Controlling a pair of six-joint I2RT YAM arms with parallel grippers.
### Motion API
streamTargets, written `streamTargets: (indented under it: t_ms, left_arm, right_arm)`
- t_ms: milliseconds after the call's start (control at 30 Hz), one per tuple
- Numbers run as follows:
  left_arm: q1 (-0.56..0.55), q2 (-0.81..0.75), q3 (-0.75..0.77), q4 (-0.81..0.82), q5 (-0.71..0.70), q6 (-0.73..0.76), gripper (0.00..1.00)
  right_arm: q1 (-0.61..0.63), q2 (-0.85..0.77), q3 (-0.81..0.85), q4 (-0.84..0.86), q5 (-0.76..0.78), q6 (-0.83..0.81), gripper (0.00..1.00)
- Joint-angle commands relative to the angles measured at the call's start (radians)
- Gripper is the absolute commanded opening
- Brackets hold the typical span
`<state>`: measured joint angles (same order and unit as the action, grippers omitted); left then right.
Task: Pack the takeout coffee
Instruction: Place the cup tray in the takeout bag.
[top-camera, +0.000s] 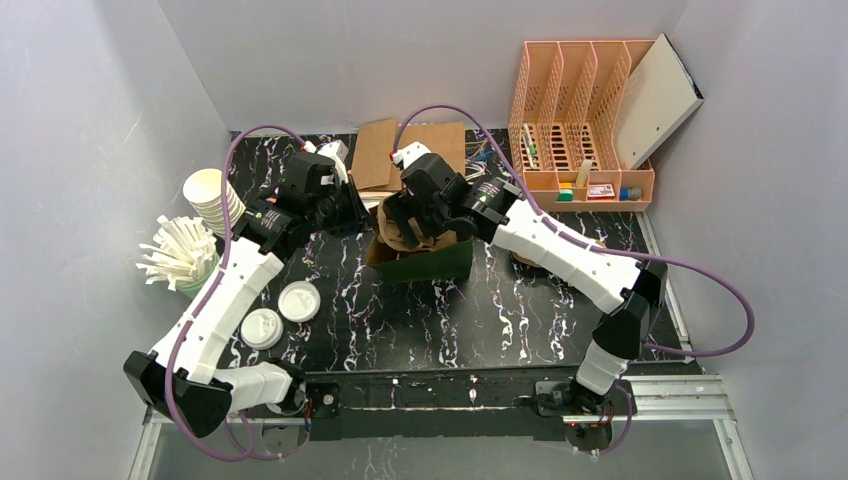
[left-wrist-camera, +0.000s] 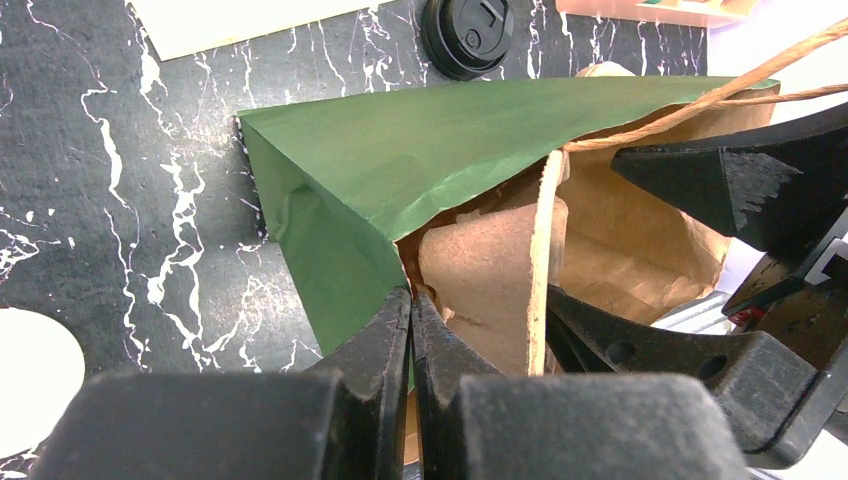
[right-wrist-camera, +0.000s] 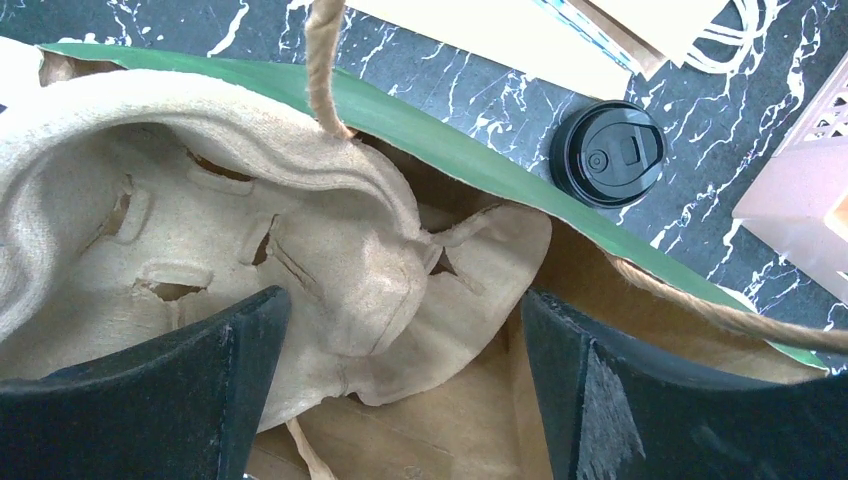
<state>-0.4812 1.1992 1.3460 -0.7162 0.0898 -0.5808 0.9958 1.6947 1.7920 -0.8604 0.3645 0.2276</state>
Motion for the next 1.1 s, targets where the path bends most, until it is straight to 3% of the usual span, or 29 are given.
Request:
streamTargets:
  t_ms: [0,333,800,1067]
  left_arm:
    - [-0.002,-0.003,0.032,-0.028,-0.001,-0.002,0.01]
    - [-0.002,0.004,0.053,-0.029,0.030,-0.013,0.01]
    - [-0.002,0.009,0.122,-0.089,-0.014,0.003,0.01]
    - [-0.002,0.024,0.119,-0.093,0.015,0.000,0.02]
  right_arm:
    - [-0.003,-0.038,0.043,0.000,-0.002,-0.004,0.95]
    - [-0.002,-0.029,0.027,0.072,-0.101,-0.041,0.81]
    - [-0.003,0.043,-0.018,0.016,0.109,-0.051,0.74]
    - [0.000,0.019,-0.103,0.106,0.092,-0.076,0.71]
